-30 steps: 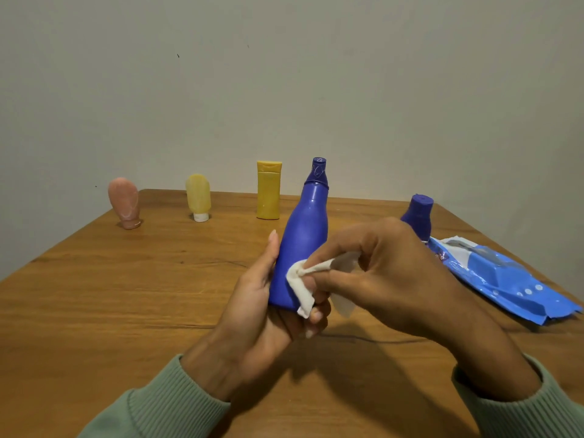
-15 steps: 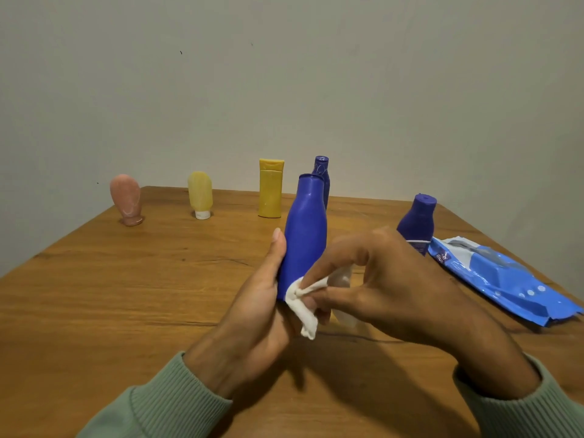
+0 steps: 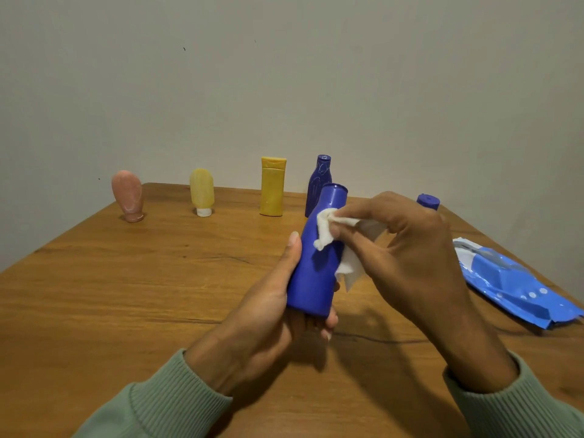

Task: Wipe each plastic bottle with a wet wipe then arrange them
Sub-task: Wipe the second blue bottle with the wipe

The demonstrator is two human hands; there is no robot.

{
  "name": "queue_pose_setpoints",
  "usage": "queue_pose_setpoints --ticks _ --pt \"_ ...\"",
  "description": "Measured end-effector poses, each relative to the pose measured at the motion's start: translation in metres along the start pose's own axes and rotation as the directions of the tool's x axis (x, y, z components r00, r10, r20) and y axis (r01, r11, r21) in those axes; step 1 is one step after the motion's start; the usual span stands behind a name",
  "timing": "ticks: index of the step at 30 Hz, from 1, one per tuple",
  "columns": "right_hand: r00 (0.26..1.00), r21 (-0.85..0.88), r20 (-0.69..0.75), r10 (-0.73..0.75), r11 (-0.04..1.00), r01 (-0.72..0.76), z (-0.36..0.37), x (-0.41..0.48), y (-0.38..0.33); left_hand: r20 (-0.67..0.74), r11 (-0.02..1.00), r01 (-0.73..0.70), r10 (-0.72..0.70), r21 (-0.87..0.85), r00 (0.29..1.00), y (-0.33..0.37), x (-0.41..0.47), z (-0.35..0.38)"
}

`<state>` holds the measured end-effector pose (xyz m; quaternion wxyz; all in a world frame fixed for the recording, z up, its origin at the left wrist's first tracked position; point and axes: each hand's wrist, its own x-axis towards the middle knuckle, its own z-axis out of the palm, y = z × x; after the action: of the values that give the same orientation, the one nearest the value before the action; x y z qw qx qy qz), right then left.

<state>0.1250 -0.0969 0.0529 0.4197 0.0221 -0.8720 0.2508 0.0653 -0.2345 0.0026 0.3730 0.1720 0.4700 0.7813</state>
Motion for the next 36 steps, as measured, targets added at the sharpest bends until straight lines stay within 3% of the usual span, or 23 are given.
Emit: queue_pose_setpoints --ticks 6,8,12,14,17,21,25,28,30,32,36 --pt "0.918 0.013 0.396 -0.032 0.999 0.029 -0.010 -0.002 -0.013 -0.017 0.995 -0.095 0.095 -0.017 0.995 -0.001 0.004 0.000" --pt "0.938 0.014 0.346 -0.020 1.000 0.016 -0.013 0.000 -0.008 -0.008 0.993 -0.102 0.102 0.052 0.995 -0.001 0.003 0.000" --pt "0.998 0.058 0.013 0.060 0.997 -0.060 -0.013 0.005 0.006 0.012 0.979 -0.089 0.088 0.185 0.996 -0.003 -0.001 0.001" --pt "0.994 0.071 -0.061 0.087 0.994 -0.082 -0.011 0.005 0.008 0.018 0.973 -0.085 0.083 0.216 0.996 -0.004 -0.001 0.001" --pt "0.997 0.082 0.022 0.074 0.994 -0.076 -0.007 0.003 0.003 -0.034 0.978 -0.097 0.105 0.183 0.994 -0.006 0.002 -0.001" --pt "0.955 0.059 0.297 0.019 0.998 -0.038 0.000 -0.003 -0.012 -0.121 0.991 -0.120 0.113 -0.060 0.986 -0.006 0.012 -0.004" --pt "0.883 0.028 0.466 -0.045 0.999 0.037 0.000 -0.006 -0.021 -0.118 0.986 -0.059 0.041 -0.155 0.992 -0.006 0.014 -0.011" --pt "0.834 0.045 0.545 -0.084 0.996 0.071 -0.005 -0.005 -0.021 -0.112 0.948 0.016 -0.054 -0.318 0.992 -0.004 0.014 -0.011" --pt "0.823 0.087 0.564 -0.072 0.996 0.027 -0.010 -0.003 -0.017 -0.149 0.931 0.006 -0.065 -0.365 0.987 -0.001 0.015 -0.011" --pt "0.857 0.134 0.513 -0.048 0.991 -0.025 -0.015 0.001 -0.011 -0.172 0.917 -0.021 -0.052 -0.398 0.984 0.002 0.017 -0.013" --pt "0.909 0.092 0.413 0.063 0.990 -0.110 -0.024 0.006 -0.002 -0.202 0.951 -0.036 -0.028 -0.308 0.979 0.005 0.016 -0.012"
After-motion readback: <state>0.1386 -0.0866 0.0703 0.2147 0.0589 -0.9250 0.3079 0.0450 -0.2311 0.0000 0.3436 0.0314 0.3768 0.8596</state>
